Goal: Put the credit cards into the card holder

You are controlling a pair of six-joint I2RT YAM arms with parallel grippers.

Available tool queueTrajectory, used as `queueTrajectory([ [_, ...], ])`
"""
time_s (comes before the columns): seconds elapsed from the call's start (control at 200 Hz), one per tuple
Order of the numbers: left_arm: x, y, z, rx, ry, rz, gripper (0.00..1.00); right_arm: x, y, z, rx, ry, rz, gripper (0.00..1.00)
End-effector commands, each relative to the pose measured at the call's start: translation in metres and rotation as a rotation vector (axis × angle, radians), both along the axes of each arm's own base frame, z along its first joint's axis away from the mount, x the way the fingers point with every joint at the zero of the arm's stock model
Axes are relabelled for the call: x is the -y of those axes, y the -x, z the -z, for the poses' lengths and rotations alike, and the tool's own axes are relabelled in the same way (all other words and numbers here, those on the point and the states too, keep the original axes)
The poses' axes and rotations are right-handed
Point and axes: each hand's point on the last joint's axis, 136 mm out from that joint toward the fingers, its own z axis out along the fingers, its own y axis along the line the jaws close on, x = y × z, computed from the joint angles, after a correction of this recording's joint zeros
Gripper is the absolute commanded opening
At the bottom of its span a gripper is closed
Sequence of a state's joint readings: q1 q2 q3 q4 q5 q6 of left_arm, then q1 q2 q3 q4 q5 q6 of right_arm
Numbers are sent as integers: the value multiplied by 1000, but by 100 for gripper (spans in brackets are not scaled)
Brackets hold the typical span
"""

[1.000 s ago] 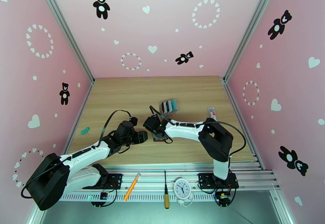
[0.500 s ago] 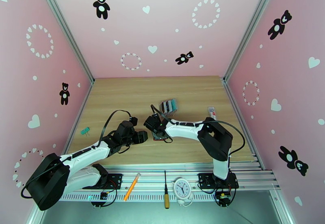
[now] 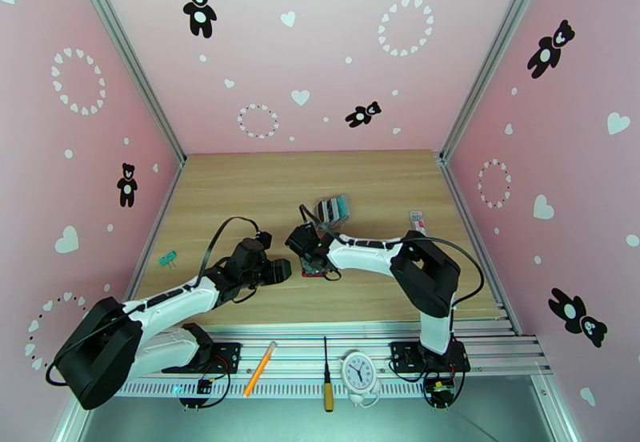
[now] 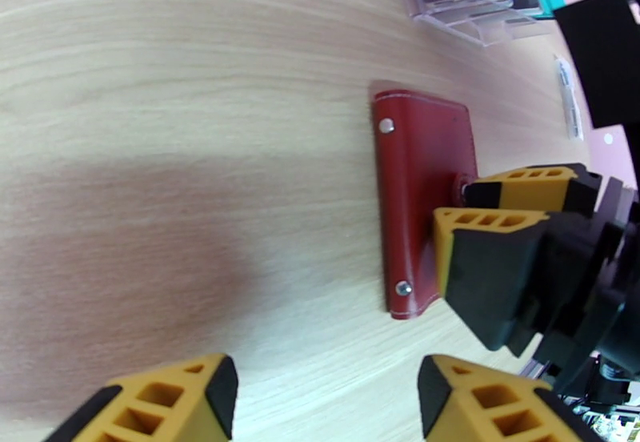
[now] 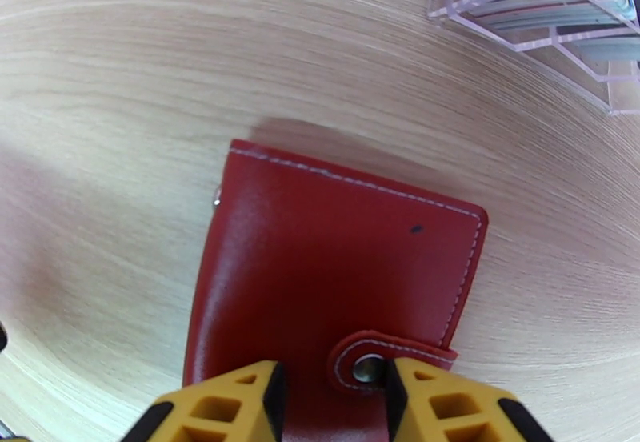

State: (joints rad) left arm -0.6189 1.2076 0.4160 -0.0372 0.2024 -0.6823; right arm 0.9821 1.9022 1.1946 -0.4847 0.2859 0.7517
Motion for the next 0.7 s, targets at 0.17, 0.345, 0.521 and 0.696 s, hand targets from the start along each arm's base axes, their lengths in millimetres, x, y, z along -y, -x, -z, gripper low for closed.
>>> queueTrajectory([
  [0.17,12,-13,-8,38,-4,31,65,20,9,29,-84,31,2,34],
  [0.345,16,-20,-5,42,-18,46,65,22,8,30,-85,28,4,21],
  [0.521,22,-25,0,35,-21,57,65,23,7,32,-88,34,3,3],
  [0.696,26,-28,4,23,-19,63,65,20,5,30,-87,21,-8,0],
])
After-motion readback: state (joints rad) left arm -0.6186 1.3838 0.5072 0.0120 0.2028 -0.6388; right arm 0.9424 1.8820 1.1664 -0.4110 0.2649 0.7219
